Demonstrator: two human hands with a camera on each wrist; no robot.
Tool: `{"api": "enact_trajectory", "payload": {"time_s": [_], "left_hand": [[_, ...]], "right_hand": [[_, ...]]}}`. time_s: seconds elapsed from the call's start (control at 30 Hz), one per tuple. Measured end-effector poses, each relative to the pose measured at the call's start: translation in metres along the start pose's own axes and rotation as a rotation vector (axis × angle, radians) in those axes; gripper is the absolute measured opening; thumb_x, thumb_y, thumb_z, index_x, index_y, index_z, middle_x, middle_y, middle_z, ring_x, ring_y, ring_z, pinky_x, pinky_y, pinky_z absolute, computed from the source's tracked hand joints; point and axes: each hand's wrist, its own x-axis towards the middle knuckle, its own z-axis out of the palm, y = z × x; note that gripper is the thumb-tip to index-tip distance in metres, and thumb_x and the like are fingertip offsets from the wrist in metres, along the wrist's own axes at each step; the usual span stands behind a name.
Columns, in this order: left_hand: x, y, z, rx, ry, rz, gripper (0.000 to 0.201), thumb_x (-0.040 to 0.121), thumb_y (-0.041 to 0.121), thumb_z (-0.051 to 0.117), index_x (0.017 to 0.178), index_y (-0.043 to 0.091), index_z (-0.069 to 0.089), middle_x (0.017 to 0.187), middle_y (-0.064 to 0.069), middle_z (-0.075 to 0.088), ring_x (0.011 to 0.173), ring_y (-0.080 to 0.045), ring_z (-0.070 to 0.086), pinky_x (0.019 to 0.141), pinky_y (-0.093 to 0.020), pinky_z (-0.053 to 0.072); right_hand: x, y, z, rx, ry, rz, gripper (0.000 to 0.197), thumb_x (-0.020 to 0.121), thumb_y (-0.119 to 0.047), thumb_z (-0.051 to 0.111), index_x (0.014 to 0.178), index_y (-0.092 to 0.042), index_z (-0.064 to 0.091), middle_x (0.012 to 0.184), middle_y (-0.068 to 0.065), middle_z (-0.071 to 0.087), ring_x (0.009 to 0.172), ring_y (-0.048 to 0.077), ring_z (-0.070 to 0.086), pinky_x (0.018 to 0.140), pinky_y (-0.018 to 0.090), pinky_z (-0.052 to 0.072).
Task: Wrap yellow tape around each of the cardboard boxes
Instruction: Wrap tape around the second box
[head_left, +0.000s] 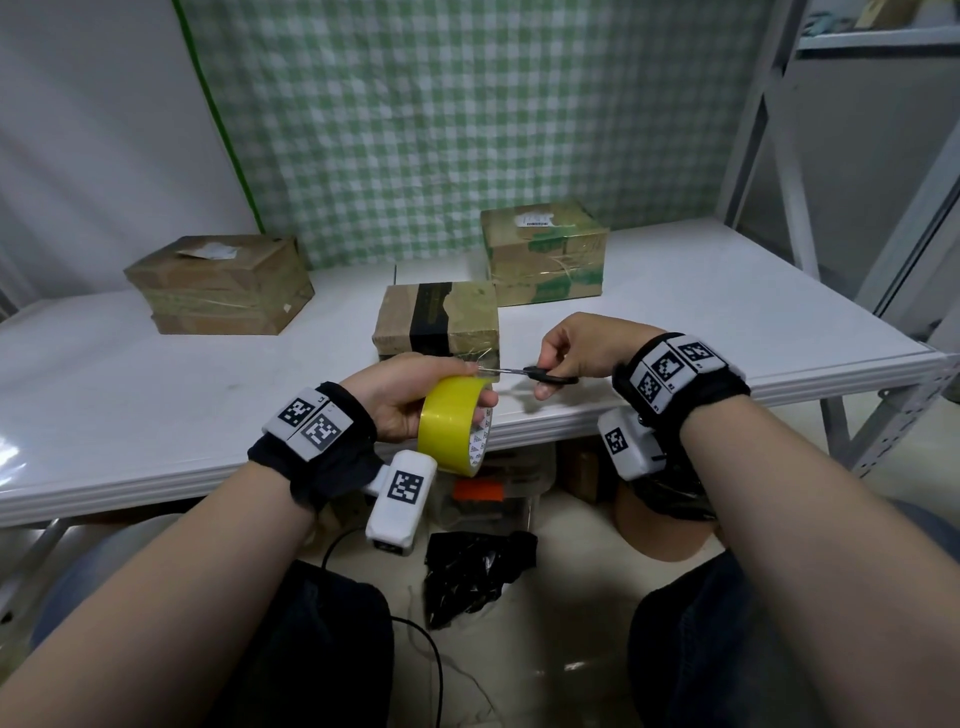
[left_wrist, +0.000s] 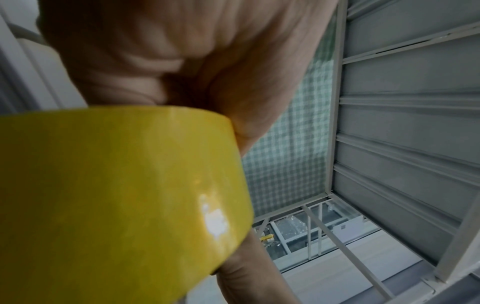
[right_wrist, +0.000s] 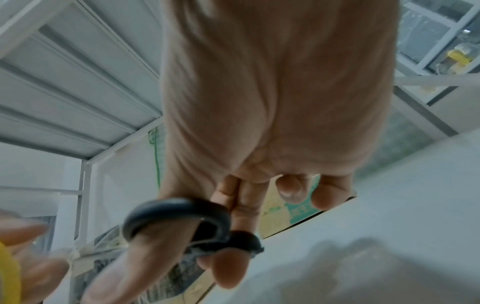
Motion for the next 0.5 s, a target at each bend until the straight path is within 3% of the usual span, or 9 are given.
{"api": "enact_trajectory", "payload": {"time_s": [0.1, 0.2, 0.27, 0.33, 0.43, 0.5], "left_hand": [[-0.004, -0.001, 0.0, 0.005, -0.029, -0.019, 0.019, 0.106, 0.021, 0.049, 0.108, 0.004, 0.058, 0.074, -0.011, 0.071, 0.051, -0.018, 0.066, 0.048, -0.027, 0.057], [-0.008, -0.001, -0.001, 0.015, -0.064, -0.005, 0.016, 0.106, 0.021, 0.049, 0.106, 0.006, 0.055, 0.072, -0.011, 0.07, 0.049, -0.017, 0.064, 0.048, -0.027, 0.057], [-0.01, 0.0, -0.003, 0.011, -0.075, 0.027, 0.016, 0.106, 0.022, 0.049, 0.106, 0.006, 0.054, 0.074, -0.011, 0.07, 0.05, -0.017, 0.065, 0.05, -0.027, 0.058], [-0.013, 0.002, -0.006, -0.017, -0.063, 0.077, 0.015, 0.106, 0.023, 0.05, 0.105, 0.008, 0.055, 0.076, -0.01, 0.071, 0.053, -0.018, 0.065, 0.051, -0.027, 0.058], [-0.014, 0.009, -0.011, -0.132, 0.031, 0.256, 0.017, 0.104, 0.021, 0.053, 0.113, 0.007, 0.058, 0.076, -0.011, 0.071, 0.054, -0.018, 0.065, 0.054, -0.028, 0.059], [-0.013, 0.016, -0.015, -0.264, 0.123, 0.441, 0.02, 0.105, 0.02, 0.052, 0.119, 0.007, 0.056, 0.074, -0.009, 0.071, 0.053, -0.018, 0.064, 0.054, -0.028, 0.058]], "right_hand": [[0.003, 0.003, -0.001, -0.084, 0.045, 0.058, 0.032, 0.059, -0.038, 0.097, 0.075, -0.023, 0.073, 0.07, -0.014, 0.069, 0.08, 0.012, 0.06, 0.08, 0.029, 0.047], [0.003, 0.005, -0.002, -0.169, 0.097, 0.079, 0.037, 0.057, -0.047, 0.095, 0.083, -0.031, 0.075, 0.096, -0.006, 0.073, 0.107, 0.02, 0.051, 0.082, 0.032, 0.045], [-0.001, 0.001, -0.003, -0.187, 0.079, 0.061, 0.04, 0.058, -0.048, 0.094, 0.089, -0.033, 0.073, 0.105, -0.003, 0.07, 0.111, 0.021, 0.038, 0.074, 0.03, 0.037], [-0.004, -0.003, -0.004, -0.201, 0.064, 0.054, 0.045, 0.057, -0.05, 0.094, 0.092, -0.034, 0.071, 0.109, -0.003, 0.067, 0.112, 0.02, 0.036, 0.077, 0.033, 0.038], [-0.005, -0.003, -0.002, -0.25, 0.047, 0.054, 0.045, 0.058, -0.052, 0.093, 0.093, -0.036, 0.07, 0.108, -0.007, 0.068, 0.115, 0.021, 0.039, 0.092, 0.041, 0.042], [-0.004, -0.002, 0.0, -0.257, 0.031, 0.067, 0.046, 0.057, -0.052, 0.094, 0.093, -0.036, 0.07, 0.107, -0.009, 0.07, 0.115, 0.022, 0.044, 0.093, 0.041, 0.041]]}}
